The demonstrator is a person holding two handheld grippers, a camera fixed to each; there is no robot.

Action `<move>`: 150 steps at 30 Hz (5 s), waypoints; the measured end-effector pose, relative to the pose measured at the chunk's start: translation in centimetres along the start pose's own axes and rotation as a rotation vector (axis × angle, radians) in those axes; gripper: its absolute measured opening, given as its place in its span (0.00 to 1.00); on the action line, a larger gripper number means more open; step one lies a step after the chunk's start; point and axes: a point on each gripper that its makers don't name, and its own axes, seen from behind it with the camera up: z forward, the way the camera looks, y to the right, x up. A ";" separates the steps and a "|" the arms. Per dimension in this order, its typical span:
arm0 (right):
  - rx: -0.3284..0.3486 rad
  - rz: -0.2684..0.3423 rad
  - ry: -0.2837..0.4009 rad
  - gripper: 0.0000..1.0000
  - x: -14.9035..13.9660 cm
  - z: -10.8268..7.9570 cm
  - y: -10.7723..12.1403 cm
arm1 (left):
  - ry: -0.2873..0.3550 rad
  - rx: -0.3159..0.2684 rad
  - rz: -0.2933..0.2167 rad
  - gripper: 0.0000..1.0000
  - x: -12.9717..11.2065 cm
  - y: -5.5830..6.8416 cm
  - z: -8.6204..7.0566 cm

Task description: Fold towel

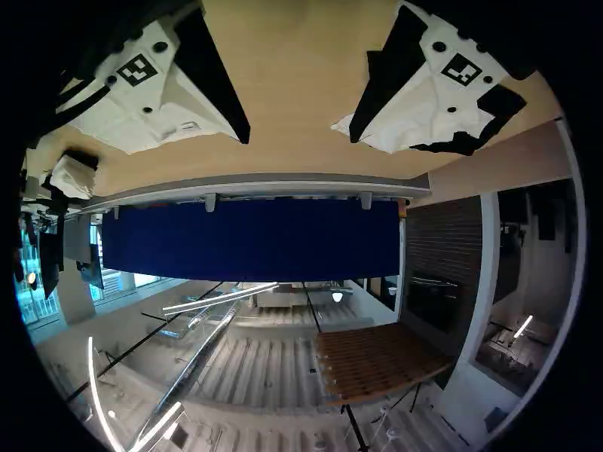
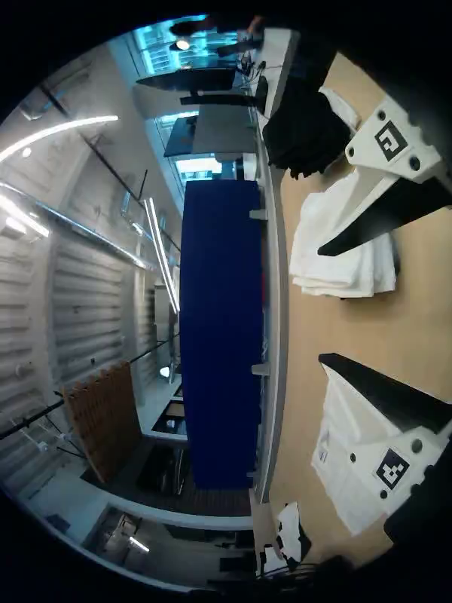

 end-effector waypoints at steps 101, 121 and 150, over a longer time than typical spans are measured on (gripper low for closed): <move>0.057 0.000 -0.089 1.00 13.3 -1.6 -1.3 | -0.060 -0.080 0.053 0.98 14.6 3.4 -0.9; 0.434 -0.195 -0.442 1.00 8.7 -5.9 -7.8 | -0.359 -0.467 0.246 0.98 10.0 10.8 -4.6; 0.542 -0.271 -0.633 1.00 -2.7 -7.3 -9.3 | -0.585 -0.640 0.282 0.98 -3.8 14.9 -8.1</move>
